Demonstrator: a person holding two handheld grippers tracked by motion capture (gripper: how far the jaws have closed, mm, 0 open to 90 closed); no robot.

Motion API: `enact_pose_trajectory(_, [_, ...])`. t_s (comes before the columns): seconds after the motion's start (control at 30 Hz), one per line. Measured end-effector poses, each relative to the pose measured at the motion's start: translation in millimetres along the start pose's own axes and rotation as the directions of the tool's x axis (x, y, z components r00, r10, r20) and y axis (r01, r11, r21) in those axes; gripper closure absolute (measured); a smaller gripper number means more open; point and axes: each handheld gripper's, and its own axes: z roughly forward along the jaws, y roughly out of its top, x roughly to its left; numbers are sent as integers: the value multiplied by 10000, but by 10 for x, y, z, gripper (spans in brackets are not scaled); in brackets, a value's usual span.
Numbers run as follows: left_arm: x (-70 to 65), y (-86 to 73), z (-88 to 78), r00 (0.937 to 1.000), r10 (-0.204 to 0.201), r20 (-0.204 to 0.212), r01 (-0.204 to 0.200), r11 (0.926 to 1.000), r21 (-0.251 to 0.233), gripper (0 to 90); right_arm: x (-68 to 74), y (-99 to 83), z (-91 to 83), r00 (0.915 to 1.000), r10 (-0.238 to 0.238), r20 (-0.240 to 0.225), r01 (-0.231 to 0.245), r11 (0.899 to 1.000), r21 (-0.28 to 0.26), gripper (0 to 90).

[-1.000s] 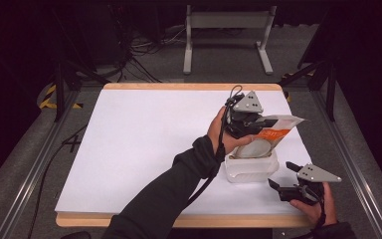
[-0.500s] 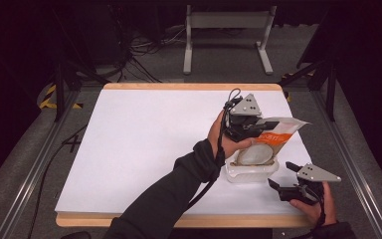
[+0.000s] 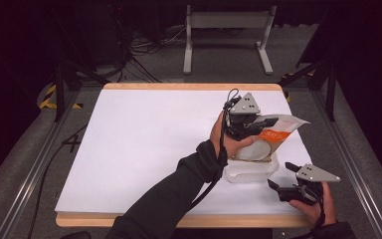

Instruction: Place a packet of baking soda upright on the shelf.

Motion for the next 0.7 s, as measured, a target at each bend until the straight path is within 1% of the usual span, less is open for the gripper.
enact_pose_trajectory(0.07, [-6,-71,26,10000,-59,49,59,10000,5,900,2,-1,0,10000,-6,-11,6,10000,10,115])
enact_pose_trajectory(0.1, [-4,-105,26,9997,-180,181,182,9998,-98,900,5,-1,-1,10000,-43,-14,43,10000,4,115])
enact_pose_trajectory(0.13, [3,-139,28,9993,-295,215,298,9995,-130,900,6,1,-1,10000,-63,-11,63,10000,2,115])
enact_pose_trajectory(0.17, [3,-139,28,9993,-295,215,298,9995,-130,900,6,1,-1,10000,-63,-11,63,10000,2,115])
enact_pose_trajectory(0.23, [23,-194,26,9991,-360,244,362,9993,-59,900,7,3,3,10000,-44,-36,44,10000,-3,115])
enact_pose_trajectory(0.27, [33,-220,21,9990,-407,180,407,9992,-16,900,10,3,4,10000,-53,-41,53,10000,40,115])
enact_pose_trajectory(0.43, [143,-359,-41,9966,-811,138,811,9967,-13,900,14,2,9,10000,-53,-47,53,10000,64,115])
enact_pose_trajectory(0.57, [155,-419,-102,9986,-523,27,522,9985,190,900,22,6,14,9999,-135,-33,135,9999,106,115])
enact_pose_trajectory(0.7, [192,-502,-164,9975,-707,78,705,9972,243,900,19,5,13,9999,-119,-40,119,9999,96,115])
